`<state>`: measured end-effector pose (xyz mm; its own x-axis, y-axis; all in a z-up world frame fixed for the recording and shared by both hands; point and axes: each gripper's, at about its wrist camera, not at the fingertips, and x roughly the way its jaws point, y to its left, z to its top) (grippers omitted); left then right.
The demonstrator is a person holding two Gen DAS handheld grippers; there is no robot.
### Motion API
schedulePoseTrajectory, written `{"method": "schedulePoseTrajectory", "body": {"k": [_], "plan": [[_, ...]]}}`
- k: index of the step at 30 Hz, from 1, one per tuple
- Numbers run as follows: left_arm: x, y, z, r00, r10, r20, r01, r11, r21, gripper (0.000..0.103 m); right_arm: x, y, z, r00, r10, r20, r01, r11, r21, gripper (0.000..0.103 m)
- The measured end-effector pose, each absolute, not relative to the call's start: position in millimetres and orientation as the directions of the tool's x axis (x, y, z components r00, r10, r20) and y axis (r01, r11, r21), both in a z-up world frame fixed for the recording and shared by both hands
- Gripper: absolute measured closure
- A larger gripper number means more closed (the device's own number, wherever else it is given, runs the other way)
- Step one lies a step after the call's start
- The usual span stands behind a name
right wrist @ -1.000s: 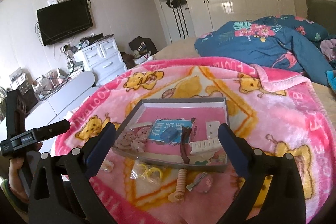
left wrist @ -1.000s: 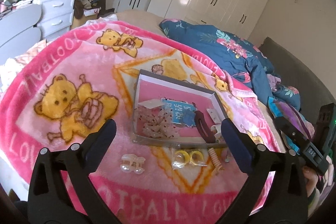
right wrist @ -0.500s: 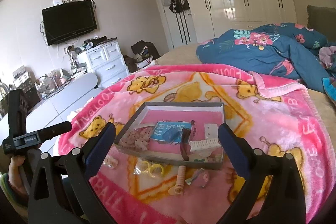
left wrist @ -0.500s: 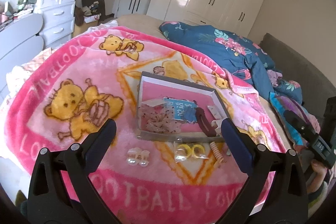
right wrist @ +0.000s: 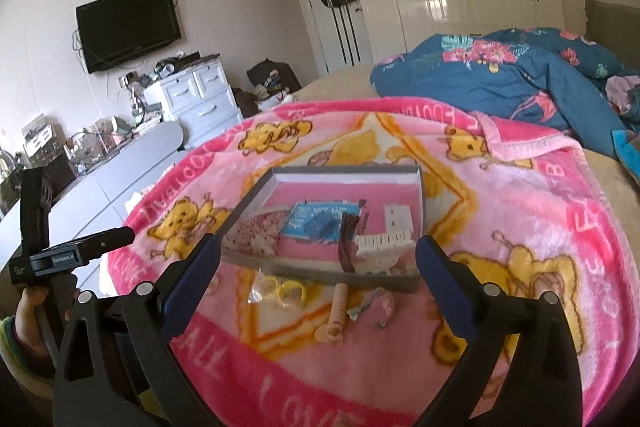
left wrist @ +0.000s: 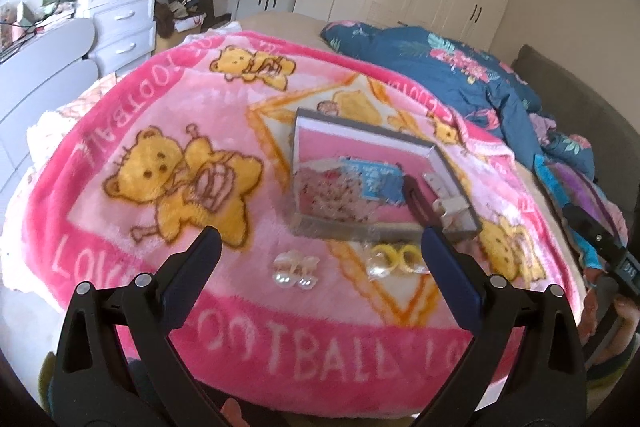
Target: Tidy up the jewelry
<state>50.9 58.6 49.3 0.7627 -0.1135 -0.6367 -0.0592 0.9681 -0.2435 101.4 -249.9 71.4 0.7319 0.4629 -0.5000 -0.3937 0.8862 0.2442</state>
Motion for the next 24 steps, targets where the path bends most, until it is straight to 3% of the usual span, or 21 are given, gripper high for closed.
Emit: {"method": "schedulePoseTrajectory", "body": {"k": [24], "plan": [[71.5,52.8,-20.9,0.641,-0.079,-0.763,-0.097,0.978,-0.183,0.01,101.7,-227.3,-12.9,0.578,0.476,-0.663,-0.378,0.876,0.3,0.006]]}}
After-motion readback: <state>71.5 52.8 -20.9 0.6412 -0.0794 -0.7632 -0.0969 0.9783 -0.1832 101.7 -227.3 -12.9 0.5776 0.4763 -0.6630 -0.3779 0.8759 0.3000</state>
